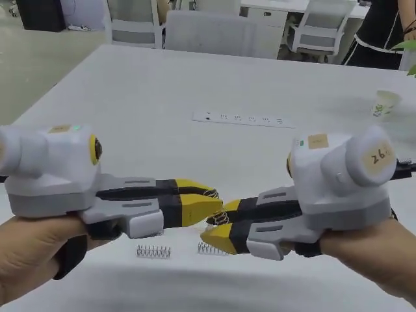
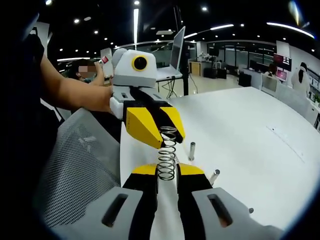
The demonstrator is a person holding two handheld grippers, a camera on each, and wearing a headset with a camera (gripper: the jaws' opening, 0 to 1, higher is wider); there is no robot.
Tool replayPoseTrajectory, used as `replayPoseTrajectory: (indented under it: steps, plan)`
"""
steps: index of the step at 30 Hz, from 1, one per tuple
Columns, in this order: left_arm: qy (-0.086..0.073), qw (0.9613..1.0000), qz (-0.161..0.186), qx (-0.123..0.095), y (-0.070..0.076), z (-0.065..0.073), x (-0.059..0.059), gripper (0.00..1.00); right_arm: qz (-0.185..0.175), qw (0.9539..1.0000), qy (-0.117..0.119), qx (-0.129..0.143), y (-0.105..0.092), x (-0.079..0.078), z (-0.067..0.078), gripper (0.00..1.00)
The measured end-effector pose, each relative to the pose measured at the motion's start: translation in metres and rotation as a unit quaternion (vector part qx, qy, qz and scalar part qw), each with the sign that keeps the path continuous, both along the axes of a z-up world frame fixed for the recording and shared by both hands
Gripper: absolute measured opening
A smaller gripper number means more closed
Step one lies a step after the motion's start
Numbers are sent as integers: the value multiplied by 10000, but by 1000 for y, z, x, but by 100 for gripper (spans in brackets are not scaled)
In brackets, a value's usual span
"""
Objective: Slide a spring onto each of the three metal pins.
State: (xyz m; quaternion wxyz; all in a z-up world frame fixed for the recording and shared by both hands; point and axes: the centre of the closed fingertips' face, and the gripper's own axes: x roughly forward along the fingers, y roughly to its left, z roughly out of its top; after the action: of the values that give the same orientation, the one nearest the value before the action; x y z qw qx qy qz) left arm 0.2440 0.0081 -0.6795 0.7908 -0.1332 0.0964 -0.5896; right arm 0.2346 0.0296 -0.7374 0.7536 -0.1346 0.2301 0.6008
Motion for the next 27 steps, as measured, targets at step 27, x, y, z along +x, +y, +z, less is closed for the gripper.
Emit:
replayPoseTrajectory:
  steps: [27]
  plan:
    - [72, 10000, -4, 12, 5, -4, 1, 2, -145, 9997, -101, 172, -8, 3, 10, 9]
